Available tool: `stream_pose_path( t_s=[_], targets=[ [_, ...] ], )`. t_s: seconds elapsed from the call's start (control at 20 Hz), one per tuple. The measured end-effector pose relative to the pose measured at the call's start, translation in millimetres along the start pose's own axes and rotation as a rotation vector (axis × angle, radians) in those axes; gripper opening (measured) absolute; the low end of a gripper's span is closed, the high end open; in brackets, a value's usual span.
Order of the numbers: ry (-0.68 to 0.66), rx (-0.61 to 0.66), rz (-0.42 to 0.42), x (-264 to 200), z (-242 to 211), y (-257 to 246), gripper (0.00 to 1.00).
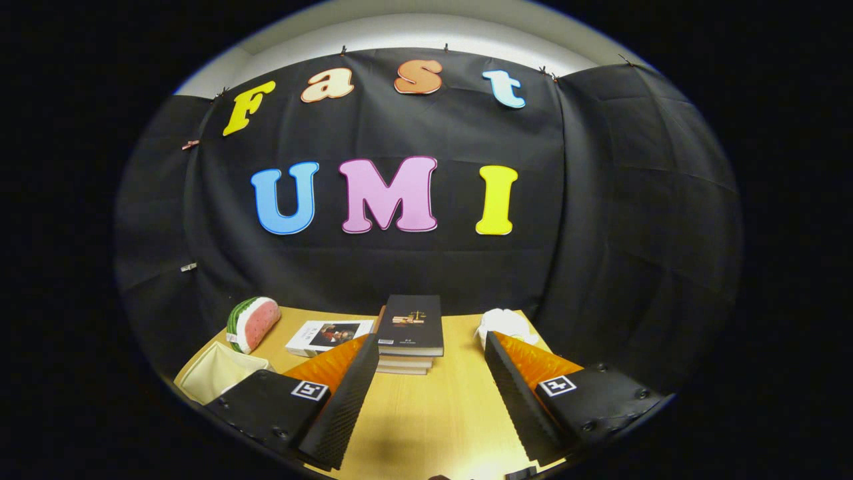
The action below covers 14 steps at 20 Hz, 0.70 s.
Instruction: Open the storage box then place both shoes into the box .Put the left shoe in first, then the right shoe, with the right side of both shoes facing outward in a uniform manner.
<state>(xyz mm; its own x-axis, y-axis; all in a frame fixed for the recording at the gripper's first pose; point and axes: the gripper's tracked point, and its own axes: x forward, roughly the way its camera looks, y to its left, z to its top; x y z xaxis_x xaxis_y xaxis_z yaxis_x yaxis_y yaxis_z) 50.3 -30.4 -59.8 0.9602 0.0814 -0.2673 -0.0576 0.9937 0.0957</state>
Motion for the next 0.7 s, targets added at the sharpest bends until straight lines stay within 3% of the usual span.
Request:
stream_pose_path(
  t_s=[0.7],
  targets=[
    [-0.056, 0.033, -0.075, -4, 14, -73, 0.98]
  ],
)
